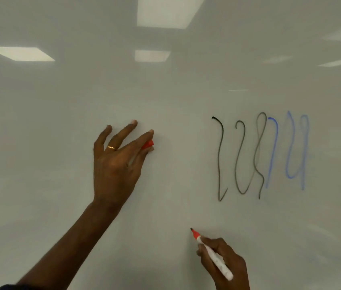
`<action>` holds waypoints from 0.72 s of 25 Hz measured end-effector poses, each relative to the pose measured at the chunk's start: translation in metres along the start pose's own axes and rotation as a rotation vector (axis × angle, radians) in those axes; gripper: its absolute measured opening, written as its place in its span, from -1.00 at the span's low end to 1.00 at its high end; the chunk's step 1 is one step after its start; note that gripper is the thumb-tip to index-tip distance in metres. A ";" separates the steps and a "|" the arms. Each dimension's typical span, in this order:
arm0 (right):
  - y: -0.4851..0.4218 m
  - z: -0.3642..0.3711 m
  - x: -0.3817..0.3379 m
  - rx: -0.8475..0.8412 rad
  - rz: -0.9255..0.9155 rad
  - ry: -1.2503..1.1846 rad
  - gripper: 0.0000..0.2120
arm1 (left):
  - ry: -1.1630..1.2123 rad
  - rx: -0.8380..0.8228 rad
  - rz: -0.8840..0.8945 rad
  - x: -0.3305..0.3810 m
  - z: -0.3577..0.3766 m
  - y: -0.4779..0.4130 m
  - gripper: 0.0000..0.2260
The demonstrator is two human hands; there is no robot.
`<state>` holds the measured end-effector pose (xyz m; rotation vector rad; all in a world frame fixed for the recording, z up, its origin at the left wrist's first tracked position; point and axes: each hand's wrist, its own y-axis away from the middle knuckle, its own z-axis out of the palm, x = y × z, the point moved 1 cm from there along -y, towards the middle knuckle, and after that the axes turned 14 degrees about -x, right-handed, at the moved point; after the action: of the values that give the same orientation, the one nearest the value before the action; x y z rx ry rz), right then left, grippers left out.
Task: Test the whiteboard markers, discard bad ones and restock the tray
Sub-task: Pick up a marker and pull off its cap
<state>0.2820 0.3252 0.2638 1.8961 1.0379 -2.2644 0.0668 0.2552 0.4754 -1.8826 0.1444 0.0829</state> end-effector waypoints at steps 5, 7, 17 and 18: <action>-0.005 -0.020 -0.087 0.060 -0.157 0.049 -0.88 | 0.481 -0.292 -0.155 0.043 -0.005 0.022 -0.67; -0.006 -0.027 -0.121 0.083 -0.186 -0.006 -0.83 | 0.643 -0.332 -0.234 0.062 -0.009 0.033 -0.69; 0.023 -0.038 -0.148 0.003 -0.175 -0.052 -0.66 | 1.075 -0.486 -0.424 0.107 -0.021 0.068 -0.65; 0.024 -0.041 -0.148 -0.011 -0.159 -0.043 -0.66 | 1.076 -0.521 -0.416 0.107 -0.020 0.071 -0.65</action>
<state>0.3673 0.2686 0.3805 1.8125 1.2346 -2.3637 0.1625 0.2080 0.4012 -2.2400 0.4866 -1.2953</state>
